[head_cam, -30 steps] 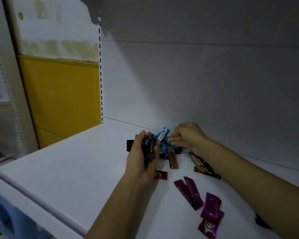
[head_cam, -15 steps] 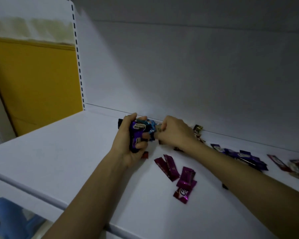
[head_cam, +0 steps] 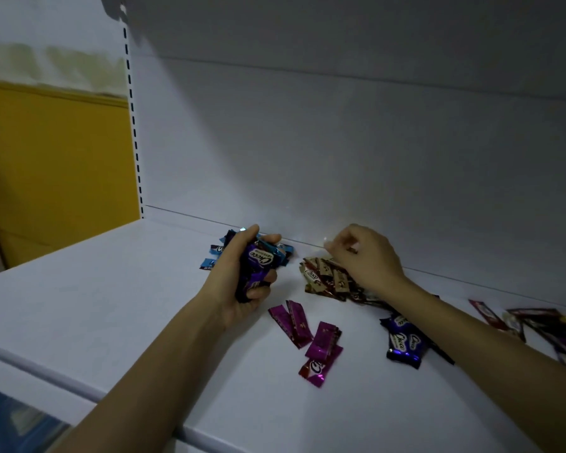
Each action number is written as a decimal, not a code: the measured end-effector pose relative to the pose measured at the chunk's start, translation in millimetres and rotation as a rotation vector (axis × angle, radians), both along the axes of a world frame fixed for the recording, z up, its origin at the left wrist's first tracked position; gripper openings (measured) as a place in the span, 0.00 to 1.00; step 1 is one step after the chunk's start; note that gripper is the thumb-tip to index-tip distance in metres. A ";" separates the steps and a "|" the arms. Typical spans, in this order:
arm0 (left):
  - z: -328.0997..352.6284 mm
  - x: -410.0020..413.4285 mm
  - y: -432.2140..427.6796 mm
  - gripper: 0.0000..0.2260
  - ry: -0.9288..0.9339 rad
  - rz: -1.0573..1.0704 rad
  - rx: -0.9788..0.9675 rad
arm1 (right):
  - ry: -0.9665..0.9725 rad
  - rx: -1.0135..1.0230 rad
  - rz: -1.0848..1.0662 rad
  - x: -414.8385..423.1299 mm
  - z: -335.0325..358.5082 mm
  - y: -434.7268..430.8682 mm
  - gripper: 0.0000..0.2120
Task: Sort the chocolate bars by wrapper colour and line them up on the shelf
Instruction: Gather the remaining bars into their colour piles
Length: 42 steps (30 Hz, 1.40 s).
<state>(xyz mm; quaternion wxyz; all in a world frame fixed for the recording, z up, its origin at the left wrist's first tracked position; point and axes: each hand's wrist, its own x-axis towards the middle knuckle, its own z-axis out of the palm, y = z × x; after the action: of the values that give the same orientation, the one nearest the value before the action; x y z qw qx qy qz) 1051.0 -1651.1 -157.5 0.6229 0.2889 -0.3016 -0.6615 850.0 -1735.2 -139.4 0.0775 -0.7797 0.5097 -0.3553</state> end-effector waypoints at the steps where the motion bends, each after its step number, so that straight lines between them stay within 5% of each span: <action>1: -0.3 -2.2 0.6 0.14 -0.017 -0.001 -0.002 | -0.074 -0.017 0.081 6.2 4.5 10.4 0.13; 7: 0.5 -12.1 4.4 0.17 -0.064 -0.021 -0.023 | -0.120 -0.128 0.416 47.8 13.4 63.6 0.18; 13: -1.6 -15.4 9.9 0.18 -0.012 -0.014 0.003 | -0.073 0.013 0.380 62.6 13.5 59.3 0.07; 17: 1.6 -13.0 7.8 0.18 -0.008 -0.007 0.013 | -0.289 0.136 0.387 58.5 22.5 56.7 0.03; 21: 3.4 -12.6 7.4 0.14 -0.112 0.049 -0.008 | -0.444 0.157 0.310 43.4 29.8 59.1 0.05; 33: -15.3 -30.3 -2.5 0.17 -0.360 -0.191 -0.092 | -0.391 0.107 -0.090 -93.0 -6.7 55.9 0.09; 37: -15.8 -35.1 0.4 0.17 -0.391 -0.167 -0.067 | -0.257 0.130 -0.195 -113.6 -19.7 56.3 0.11; 42: -6.9 -37.7 14.5 0.11 -0.515 -0.184 -0.100 | -0.040 0.023 -0.334 -119.7 -22.4 55.5 0.03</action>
<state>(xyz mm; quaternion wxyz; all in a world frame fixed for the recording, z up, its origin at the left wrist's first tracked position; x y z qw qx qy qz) 1013.2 -1636.6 -164.5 0.4766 0.3879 -0.5071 -0.6043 730.3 -1679.7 -161.8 0.0364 -0.6761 0.6346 -0.3726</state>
